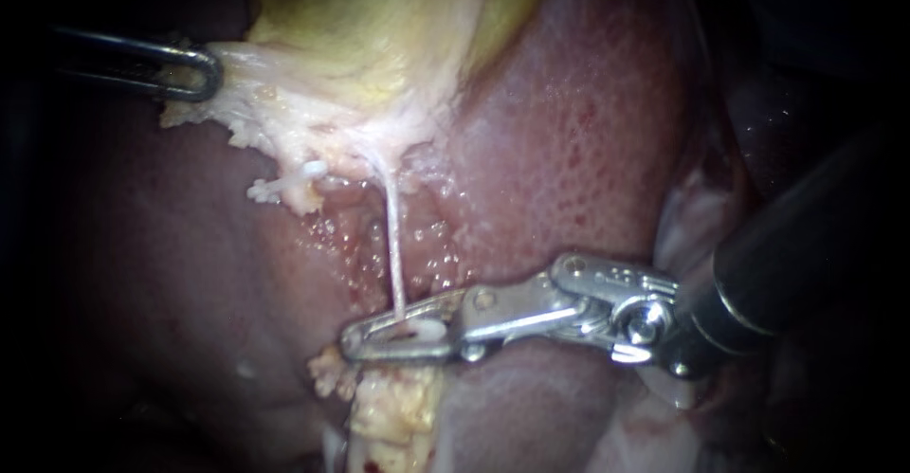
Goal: Clipping first clip right tube
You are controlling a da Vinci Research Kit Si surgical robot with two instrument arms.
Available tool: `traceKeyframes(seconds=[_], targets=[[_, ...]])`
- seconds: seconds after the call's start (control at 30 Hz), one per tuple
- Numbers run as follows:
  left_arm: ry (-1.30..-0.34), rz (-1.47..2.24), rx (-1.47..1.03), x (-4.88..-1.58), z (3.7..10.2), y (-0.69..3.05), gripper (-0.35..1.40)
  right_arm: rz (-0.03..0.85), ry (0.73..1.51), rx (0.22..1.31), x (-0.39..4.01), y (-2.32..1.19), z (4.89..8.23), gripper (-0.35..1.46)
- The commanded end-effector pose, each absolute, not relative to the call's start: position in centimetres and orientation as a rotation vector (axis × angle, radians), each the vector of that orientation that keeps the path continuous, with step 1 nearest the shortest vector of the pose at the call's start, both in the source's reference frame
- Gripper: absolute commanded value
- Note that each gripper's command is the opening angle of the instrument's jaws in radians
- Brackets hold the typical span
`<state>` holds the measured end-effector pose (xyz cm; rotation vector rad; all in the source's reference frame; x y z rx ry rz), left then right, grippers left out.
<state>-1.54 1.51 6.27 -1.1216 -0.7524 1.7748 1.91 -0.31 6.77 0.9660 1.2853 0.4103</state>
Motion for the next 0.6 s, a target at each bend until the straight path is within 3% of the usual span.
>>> traceKeyframes(seconds=[0.03,0.6], targets=[[-0.752,1.775,-1.122,-1.55,6.27,1.51,-0.35,0.409,1.281,0.967,1.89,-0.3,6.79,-0.35],[-0.752,1.775,-1.121,-1.55,6.28,1.51,-0.35,0.406,1.276,0.966,1.87,-0.28,6.83,-0.35]])
